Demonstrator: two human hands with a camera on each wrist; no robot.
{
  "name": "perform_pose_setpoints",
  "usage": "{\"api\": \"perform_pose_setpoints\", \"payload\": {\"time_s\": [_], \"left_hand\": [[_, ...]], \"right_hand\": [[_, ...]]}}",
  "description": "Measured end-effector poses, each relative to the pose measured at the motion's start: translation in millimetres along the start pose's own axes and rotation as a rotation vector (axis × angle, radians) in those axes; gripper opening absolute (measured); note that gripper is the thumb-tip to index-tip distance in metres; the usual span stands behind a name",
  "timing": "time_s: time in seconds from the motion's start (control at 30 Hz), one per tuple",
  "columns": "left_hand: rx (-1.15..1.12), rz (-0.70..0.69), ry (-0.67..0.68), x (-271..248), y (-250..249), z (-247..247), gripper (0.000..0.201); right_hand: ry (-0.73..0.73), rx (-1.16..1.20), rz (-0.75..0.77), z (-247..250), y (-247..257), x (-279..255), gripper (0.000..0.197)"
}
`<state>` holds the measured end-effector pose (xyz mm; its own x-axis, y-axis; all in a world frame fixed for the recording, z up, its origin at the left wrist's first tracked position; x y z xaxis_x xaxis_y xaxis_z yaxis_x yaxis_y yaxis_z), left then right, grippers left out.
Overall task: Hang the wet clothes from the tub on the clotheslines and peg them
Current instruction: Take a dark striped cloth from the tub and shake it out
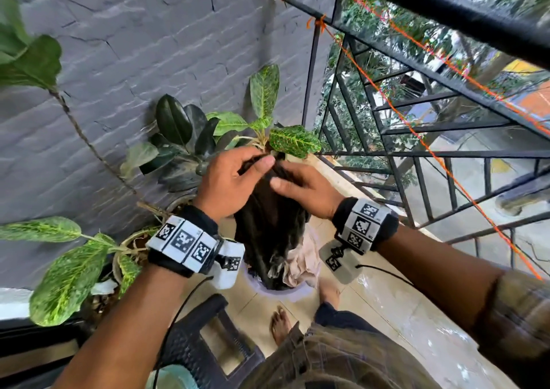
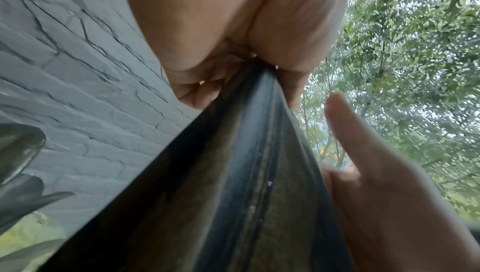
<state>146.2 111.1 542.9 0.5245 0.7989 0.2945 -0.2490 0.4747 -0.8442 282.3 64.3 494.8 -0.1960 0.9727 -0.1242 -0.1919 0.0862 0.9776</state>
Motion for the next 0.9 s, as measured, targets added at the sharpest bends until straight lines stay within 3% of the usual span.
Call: {"api": "perform_pose_setpoints", "payload": {"time_s": [0.07,0.17,0.3,0.43,0.53,0.63,0.73,0.83,0.9], "left_hand": [[-0.036,-0.017,-0.062,2.2,-8.2,14.4,0.020],[-0.071,-0.065,-0.062,2.2,-26.8,23.2,0.020],[-0.165,-0.045,-0.133,-9.0,-31.9,35.6,0.024],[-0.247,0.012,-0.260,-19.5,-24.0,44.0,0.028],[-0.377,0.114,-0.329,-25.8,3.4,52.2,0.029],[-0.466,0.277,-0.395,-41.7,29.9,66.3,0.017],[-0.252,0.292,-0.268,-58.4,38.6,70.0,0.005],[-0.098,0.338,0.046,-70.3,44.2,48.5,0.044],[-0.106,0.349,0.171,-71.3,40.3,36.3,0.052]], "right_hand": [[0.013,-0.006,-0.072,-3.3,-15.8,-7.1,0.038],[-0.002,-0.134,-0.150,0.6,-41.2,-13.0,0.051],[0.002,-0.344,-0.122,12.0,-41.5,-12.5,0.014],[0.029,-0.403,-0.101,6.1,-32.4,-1.7,0.003],[-0.040,-0.429,-0.110,-1.0,-30.6,1.6,0.016],[-0.045,-0.350,-0.034,-4.1,-5.2,2.6,0.028],[0.034,-0.201,0.050,-5.5,28.6,8.0,0.046],[0.113,-0.268,0.093,-9.4,54.3,14.8,0.047],[0.160,-0.375,0.159,-14.0,67.8,17.0,0.044]]}}
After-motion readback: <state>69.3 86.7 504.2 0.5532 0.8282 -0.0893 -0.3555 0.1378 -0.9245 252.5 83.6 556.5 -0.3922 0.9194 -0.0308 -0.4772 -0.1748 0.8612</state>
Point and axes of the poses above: each hand's wrist, its own x-axis towards the middle knuckle, its own z-axis out of the back of the hand, y = z × x, the point moved 6 cm from there along x, towards the middle knuckle, and after that the axes turned 6 degrees about -z, right-handed, at the moved point
